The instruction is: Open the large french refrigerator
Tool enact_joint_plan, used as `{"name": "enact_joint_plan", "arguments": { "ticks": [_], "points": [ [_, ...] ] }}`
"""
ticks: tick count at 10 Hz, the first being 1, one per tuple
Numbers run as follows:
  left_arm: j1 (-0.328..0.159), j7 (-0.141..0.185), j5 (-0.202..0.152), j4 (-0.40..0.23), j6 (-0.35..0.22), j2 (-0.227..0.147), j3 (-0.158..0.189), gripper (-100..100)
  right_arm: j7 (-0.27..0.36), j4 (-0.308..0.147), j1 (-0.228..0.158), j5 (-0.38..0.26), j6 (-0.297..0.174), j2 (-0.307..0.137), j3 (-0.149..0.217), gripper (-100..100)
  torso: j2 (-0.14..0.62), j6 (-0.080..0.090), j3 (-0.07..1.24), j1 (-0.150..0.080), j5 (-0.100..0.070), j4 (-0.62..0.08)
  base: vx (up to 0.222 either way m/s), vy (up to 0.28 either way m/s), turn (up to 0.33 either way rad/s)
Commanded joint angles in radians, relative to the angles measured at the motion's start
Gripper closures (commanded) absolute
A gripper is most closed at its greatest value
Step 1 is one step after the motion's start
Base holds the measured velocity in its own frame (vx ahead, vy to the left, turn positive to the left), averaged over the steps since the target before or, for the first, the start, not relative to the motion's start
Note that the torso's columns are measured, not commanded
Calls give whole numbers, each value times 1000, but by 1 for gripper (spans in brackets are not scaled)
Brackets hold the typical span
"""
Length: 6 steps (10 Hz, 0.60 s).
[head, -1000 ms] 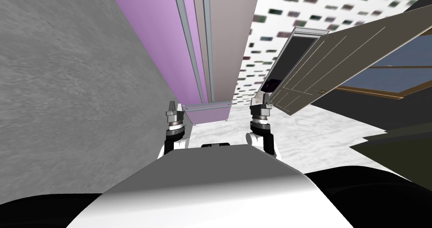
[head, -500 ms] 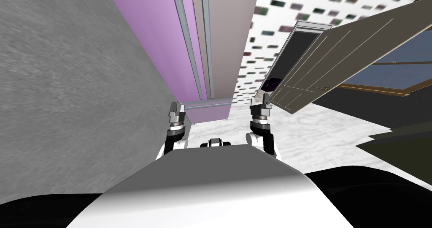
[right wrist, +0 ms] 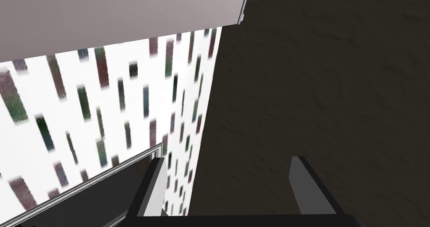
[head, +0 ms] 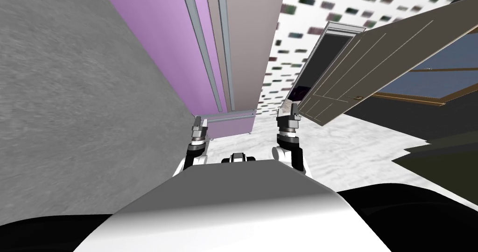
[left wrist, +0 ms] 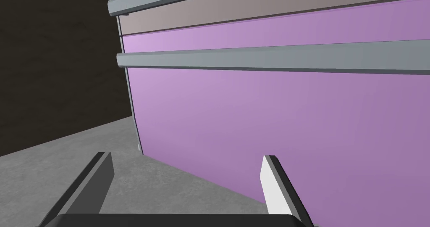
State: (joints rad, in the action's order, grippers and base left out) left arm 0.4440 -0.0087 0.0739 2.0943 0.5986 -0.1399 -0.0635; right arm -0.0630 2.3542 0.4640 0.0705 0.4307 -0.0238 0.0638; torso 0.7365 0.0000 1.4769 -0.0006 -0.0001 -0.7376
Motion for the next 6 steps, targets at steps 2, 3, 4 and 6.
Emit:
{"name": "enact_joint_plan", "arguments": {
  "ticks": [2,3,4,6],
  "points": [
    [-26,11,-7,-106,48,-25,-4,-100,0,0,0,0,0,0,0,0,2,0,-1,1,0,0,133,-23,-48],
    [-33,14,-9,-136,64,-28,-5,-100,0,0,0,0,0,0,0,0,1,0,-1,2,0,0,149,-23,-47],
    [-39,17,-12,-167,78,-29,-6,-100,0,0,0,0,0,0,0,0,1,0,-1,1,0,0,128,-27,-52],
    [-51,23,-16,-225,107,-29,-8,-100,0,0,0,0,0,0,0,0,3,0,-2,0,0,-1,107,-22,-40]
  ]
}}
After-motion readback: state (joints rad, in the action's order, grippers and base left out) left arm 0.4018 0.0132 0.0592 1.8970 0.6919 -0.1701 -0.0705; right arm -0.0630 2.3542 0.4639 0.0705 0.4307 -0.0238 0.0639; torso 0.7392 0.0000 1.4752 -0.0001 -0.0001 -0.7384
